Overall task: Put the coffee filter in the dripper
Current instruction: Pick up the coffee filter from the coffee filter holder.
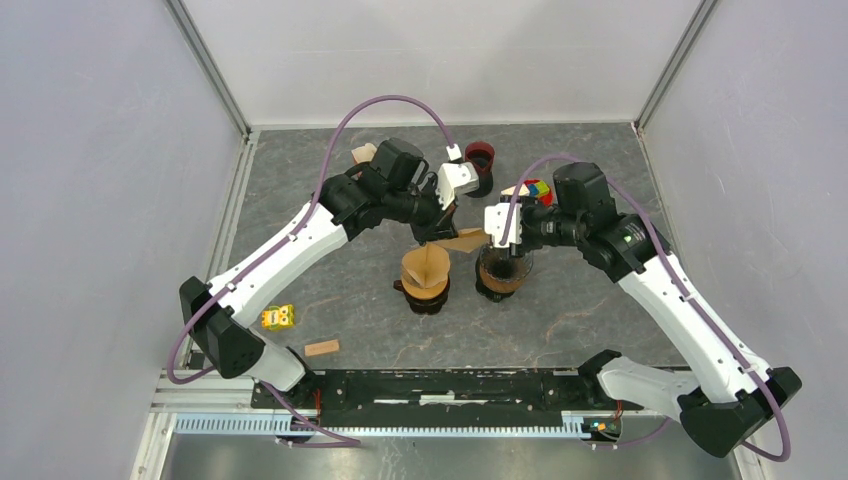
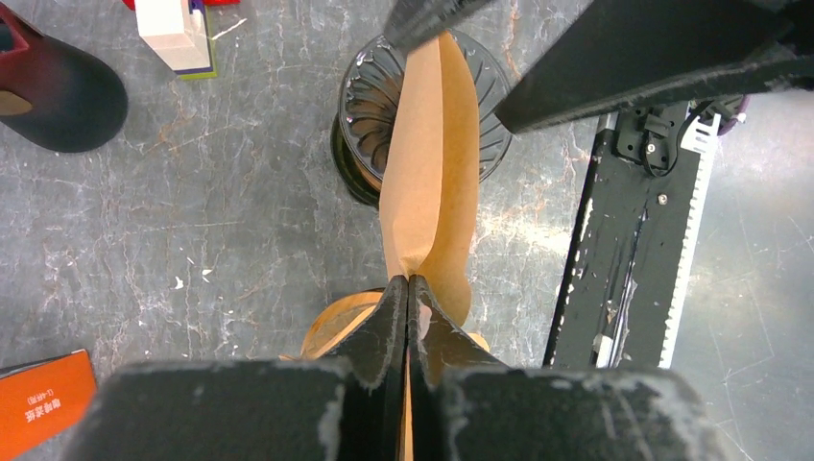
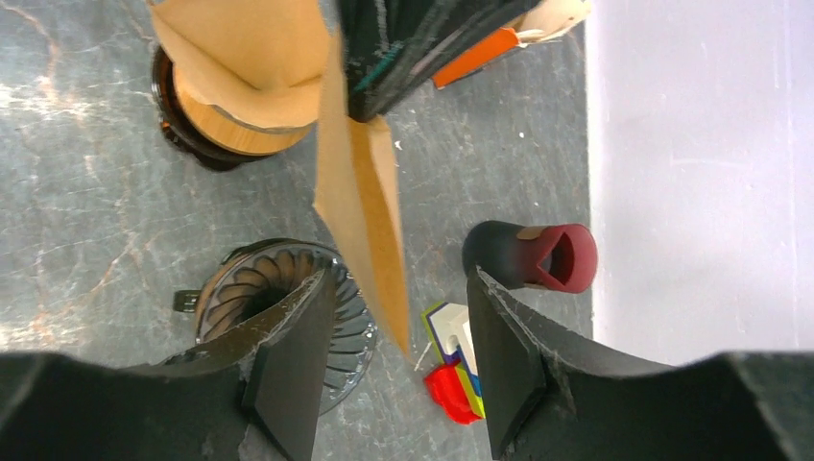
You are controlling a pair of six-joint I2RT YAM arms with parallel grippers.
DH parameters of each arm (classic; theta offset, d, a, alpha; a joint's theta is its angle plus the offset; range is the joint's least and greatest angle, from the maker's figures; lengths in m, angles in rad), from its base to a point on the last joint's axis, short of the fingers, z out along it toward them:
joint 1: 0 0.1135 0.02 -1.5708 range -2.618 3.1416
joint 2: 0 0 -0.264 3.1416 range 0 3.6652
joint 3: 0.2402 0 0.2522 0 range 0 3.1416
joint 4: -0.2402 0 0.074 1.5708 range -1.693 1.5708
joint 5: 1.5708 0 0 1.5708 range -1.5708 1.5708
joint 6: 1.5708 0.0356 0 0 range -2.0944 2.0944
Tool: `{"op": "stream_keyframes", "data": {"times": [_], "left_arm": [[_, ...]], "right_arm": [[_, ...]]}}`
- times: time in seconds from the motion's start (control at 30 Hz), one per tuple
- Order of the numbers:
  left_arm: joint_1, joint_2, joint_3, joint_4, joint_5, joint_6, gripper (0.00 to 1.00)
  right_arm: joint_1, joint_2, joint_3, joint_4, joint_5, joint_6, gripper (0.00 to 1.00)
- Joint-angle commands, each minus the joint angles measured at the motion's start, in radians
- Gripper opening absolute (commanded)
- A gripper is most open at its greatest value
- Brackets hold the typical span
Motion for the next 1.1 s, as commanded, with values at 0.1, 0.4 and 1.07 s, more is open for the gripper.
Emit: {"op": "stream_keyframes", "data": {"times": [0.1,0.4,1.07], "left_arm": [[0.003,-0.022,0.044,0.063,-0.013,-0.062,0.02],[0.003,-0.022,0.036,0.063,-0.027,-0.050,0.02],[0.003,-0.023,0.034,0.061,-0.015,-0.049,0.02]], "right_arm": [[0.002,0.004,0.056,-0.099,-0.103,-0.063,0.60],[0.003,-0.013,0.040,-0.107,-0.099,-0.065,0.57],[0.002,-0.016,-0.010,-0.111,-0.076,-0.072,0.53]]}}
